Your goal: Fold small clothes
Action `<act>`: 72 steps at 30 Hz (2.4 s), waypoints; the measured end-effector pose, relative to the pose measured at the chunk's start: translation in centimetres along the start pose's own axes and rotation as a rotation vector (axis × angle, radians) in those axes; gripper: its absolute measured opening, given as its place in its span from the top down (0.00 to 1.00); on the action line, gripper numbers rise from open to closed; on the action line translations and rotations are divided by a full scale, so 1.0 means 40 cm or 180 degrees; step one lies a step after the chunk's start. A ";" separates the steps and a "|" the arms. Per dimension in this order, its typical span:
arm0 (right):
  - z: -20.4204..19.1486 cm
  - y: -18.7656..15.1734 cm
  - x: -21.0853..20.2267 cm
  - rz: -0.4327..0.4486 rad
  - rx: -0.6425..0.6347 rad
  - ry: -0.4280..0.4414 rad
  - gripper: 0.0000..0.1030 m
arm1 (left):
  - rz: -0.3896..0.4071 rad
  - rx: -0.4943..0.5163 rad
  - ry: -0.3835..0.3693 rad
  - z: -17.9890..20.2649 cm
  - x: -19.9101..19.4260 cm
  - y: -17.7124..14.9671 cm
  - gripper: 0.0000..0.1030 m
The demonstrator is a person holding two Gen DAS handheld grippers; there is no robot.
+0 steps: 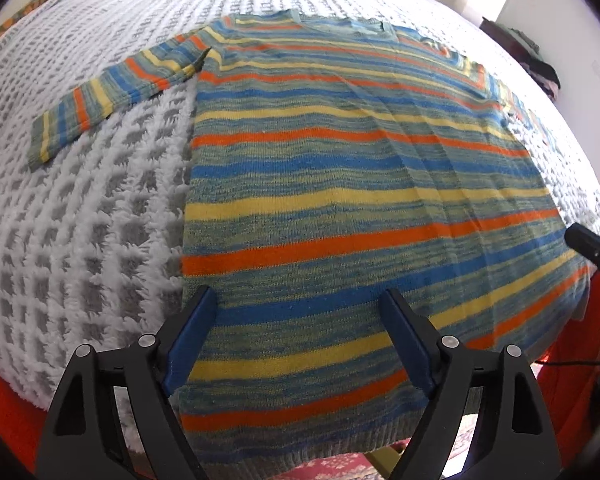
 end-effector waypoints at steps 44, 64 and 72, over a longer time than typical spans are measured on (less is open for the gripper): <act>-0.031 -0.006 -0.044 0.0252 -0.0144 -0.0059 0.19 | 0.0524 -0.0847 0.0191 -0.181 -0.054 -0.027 0.13; 0.618 0.265 -0.186 0.0622 0.2513 0.1816 0.14 | 0.0424 -0.1157 0.0248 -0.243 -0.040 -0.030 0.13; 0.721 0.286 0.013 0.0649 0.3283 0.2177 0.15 | 0.0323 -0.1085 0.0404 -0.234 -0.028 -0.033 0.13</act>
Point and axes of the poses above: each gripper's, at about its wrist camera, not at the fingertips, and x roughly the way its jaws point, z to its right, y to its top, the point moved 9 cm from there along x, roughly the way its jaws point, and after that the axes turned 15 degrees about -z, right-handed, at the moved point
